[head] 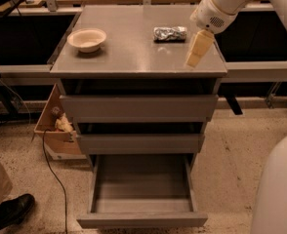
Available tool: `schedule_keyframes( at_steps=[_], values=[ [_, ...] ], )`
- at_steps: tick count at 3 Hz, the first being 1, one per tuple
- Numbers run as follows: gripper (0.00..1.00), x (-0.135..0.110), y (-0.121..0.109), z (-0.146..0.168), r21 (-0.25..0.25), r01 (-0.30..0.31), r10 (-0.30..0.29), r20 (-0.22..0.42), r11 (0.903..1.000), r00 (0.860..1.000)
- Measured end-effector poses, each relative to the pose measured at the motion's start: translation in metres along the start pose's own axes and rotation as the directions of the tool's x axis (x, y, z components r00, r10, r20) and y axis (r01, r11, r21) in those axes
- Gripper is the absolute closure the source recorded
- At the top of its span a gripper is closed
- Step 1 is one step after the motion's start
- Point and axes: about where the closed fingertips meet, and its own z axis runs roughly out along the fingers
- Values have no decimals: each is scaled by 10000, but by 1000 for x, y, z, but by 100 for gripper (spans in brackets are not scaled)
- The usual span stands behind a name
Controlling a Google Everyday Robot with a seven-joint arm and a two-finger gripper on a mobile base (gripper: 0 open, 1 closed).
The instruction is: Place redbull can into bottom drawer
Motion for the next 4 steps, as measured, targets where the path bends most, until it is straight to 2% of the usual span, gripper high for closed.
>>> schedule_keyframes(
  at_steps=[1,2,3,4],
  values=[
    [0,0,0,0,0,0,0,0,10000,10000],
    [0,-15,-15,10,292,-91,73,614,9995,9981],
    [0,-34,-41,28,587,-331,251,1333,9977,9908],
    [0,-39,-74,46,940,-1049,848,1973,9900,9767]
  ],
)
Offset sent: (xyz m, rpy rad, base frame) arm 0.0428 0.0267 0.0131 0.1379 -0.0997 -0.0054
